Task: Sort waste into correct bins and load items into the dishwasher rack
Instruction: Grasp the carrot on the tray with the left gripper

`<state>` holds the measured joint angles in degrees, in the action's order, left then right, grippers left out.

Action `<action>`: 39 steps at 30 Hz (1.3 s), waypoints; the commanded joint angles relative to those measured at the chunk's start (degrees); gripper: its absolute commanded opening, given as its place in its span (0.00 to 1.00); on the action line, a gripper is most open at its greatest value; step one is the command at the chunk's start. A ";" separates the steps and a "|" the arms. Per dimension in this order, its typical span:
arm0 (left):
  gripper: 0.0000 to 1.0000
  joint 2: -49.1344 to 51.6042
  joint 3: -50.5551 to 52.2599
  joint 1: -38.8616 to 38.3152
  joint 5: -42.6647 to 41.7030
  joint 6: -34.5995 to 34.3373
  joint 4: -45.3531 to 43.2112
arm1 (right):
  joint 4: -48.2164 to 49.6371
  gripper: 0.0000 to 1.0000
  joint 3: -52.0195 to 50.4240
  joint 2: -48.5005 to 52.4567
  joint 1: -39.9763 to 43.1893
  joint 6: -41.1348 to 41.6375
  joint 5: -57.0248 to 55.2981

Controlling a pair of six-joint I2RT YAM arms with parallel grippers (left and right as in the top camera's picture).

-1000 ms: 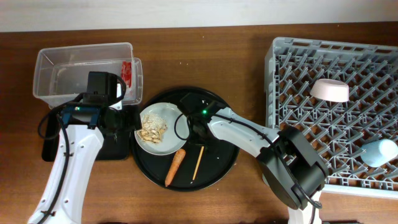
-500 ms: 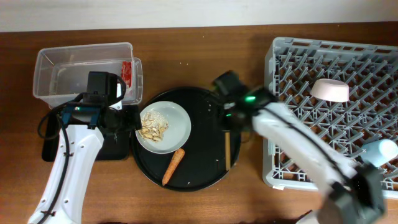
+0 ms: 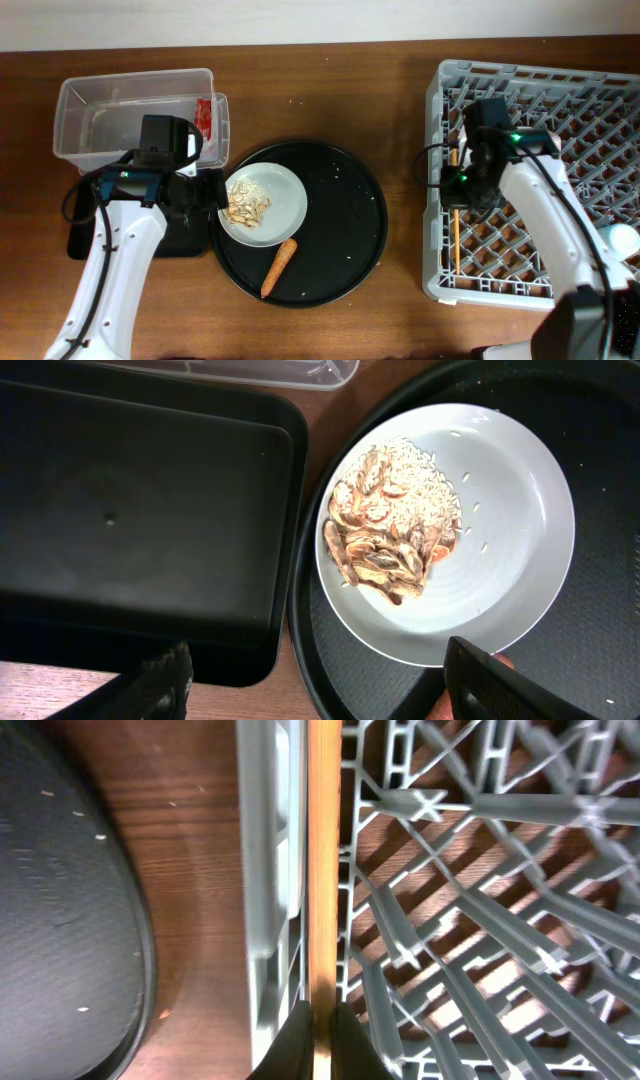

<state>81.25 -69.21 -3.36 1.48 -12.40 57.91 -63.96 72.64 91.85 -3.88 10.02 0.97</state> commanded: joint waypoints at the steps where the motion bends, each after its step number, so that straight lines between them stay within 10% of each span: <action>1: 0.80 -0.61 -0.11 0.11 -0.68 0.48 0.26 | 1.99 0.06 -1.03 3.43 0.15 -1.01 -0.22; 7: 0.80 -0.61 -0.11 0.11 -0.70 0.48 0.28 | 2.58 0.33 -0.94 4.63 0.15 -0.98 0.24; 14: 0.81 -0.61 -0.11 0.09 -3.30 0.50 0.24 | -0.37 0.36 2.71 -7.74 1.81 -0.57 1.70; 18: 0.84 -0.61 -0.11 -1.36 -4.28 0.55 0.07 | -4.66 0.67 2.75 -17.11 8.17 -3.74 3.10; 39: 0.83 -0.57 16.59 -25.62 -5.09 -3.45 -6.25 | -9.60 0.77 2.58 -17.49 12.90 -4.92 6.36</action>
<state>81.25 -54.96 -27.97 -2.61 -13.67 53.06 -73.47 74.81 74.11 8.60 5.52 6.79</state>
